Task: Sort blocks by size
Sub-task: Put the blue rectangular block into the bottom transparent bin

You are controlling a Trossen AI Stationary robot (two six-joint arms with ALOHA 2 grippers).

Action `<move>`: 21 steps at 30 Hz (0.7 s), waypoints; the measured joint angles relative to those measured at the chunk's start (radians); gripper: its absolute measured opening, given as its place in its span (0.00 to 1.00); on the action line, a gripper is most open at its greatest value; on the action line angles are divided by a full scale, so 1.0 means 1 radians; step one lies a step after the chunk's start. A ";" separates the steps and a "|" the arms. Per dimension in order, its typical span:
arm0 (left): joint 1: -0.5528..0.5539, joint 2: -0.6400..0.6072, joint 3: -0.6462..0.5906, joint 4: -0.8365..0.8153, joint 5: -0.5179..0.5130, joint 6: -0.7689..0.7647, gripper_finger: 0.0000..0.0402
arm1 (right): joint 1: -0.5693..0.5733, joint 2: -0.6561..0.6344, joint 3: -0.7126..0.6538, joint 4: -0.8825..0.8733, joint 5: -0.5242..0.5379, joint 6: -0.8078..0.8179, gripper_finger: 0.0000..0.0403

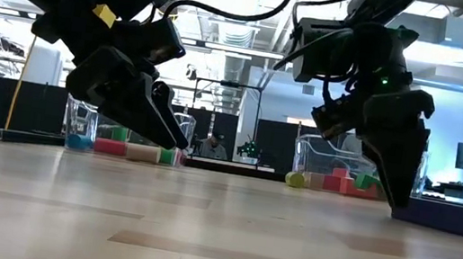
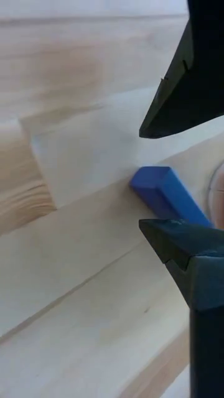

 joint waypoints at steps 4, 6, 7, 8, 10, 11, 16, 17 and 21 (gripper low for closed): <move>0.000 0.000 0.000 0.000 0.000 0.000 0.62 | 0.005 0.001 0.000 -0.026 0.000 0.017 0.63; 0.000 0.000 0.000 0.000 0.000 0.000 0.62 | 0.009 0.007 0.000 -0.028 0.000 0.019 0.63; 0.000 0.000 0.000 0.000 0.000 0.000 0.62 | 0.014 0.011 0.000 -0.027 0.001 0.020 0.63; 0.000 0.000 0.000 -0.001 0.000 0.000 0.62 | 0.018 0.016 0.000 -0.023 0.001 0.022 0.63; 0.000 0.000 0.000 -0.002 0.000 0.000 0.62 | 0.029 0.028 0.000 -0.024 0.001 0.026 0.63; 0.000 0.000 0.000 -0.002 0.000 0.000 0.62 | 0.035 0.030 -0.002 -0.023 0.002 0.026 0.63; 0.000 0.000 0.000 -0.002 0.000 0.000 0.62 | 0.054 0.028 -0.019 0.009 0.008 0.042 0.61; 0.000 0.000 0.000 -0.002 0.000 0.000 0.62 | 0.058 0.027 -0.019 0.009 0.009 0.044 0.59; 0.000 0.000 0.000 0.002 0.000 -0.002 0.62 | 0.076 0.027 -0.019 0.011 0.020 0.044 0.47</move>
